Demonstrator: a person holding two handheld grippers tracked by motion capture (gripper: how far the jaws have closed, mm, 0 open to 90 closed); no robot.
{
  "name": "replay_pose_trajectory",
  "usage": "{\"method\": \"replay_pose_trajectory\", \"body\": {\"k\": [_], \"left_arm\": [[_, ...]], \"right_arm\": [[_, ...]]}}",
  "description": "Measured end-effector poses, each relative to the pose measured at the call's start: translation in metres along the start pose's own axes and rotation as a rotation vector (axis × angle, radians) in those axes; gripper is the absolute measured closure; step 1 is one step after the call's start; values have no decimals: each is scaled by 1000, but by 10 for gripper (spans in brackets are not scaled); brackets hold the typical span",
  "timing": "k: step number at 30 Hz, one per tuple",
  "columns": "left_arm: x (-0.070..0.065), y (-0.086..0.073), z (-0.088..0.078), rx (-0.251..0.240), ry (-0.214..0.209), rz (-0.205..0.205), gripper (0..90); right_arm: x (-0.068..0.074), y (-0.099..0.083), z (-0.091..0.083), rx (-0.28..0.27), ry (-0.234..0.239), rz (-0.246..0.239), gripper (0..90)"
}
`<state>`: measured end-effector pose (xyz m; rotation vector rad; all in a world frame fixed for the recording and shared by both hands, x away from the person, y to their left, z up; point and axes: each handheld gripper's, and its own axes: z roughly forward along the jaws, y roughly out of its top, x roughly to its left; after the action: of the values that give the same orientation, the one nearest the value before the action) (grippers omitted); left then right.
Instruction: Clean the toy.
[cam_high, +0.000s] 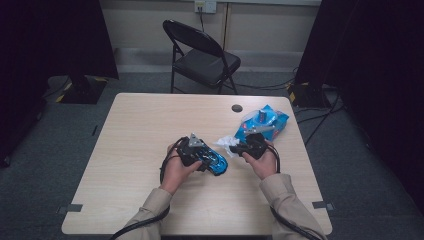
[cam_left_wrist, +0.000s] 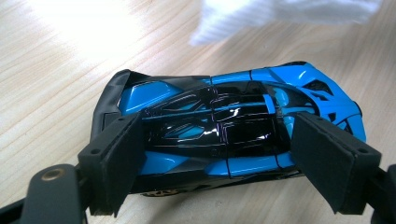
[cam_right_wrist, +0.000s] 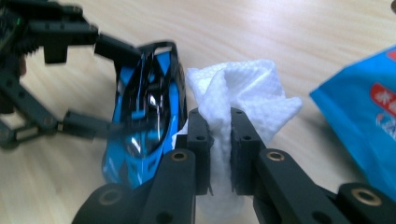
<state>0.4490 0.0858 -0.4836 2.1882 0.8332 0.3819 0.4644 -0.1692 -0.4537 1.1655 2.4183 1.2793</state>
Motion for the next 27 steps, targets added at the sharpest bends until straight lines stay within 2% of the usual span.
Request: {"method": "replay_pose_trajectory", "body": {"k": [4,9,16,21,27], "left_arm": [[0,0,0,2,-2,0,177],[0,1,0,5,-2,-1,177],[0,1,0,11,-3,-3,175],[0,0,0,-2,3,-1,175],[0,0,0,5,-2,1,176]], "right_arm": [[0,11,10,-11,-13,13,816],[3,26,28,-14,-54,-4,815],[6,35,51,-16,-62,6,815],[11,37,68,-1,-59,18,814],[19,40,88,15,-60,32,812]]}}
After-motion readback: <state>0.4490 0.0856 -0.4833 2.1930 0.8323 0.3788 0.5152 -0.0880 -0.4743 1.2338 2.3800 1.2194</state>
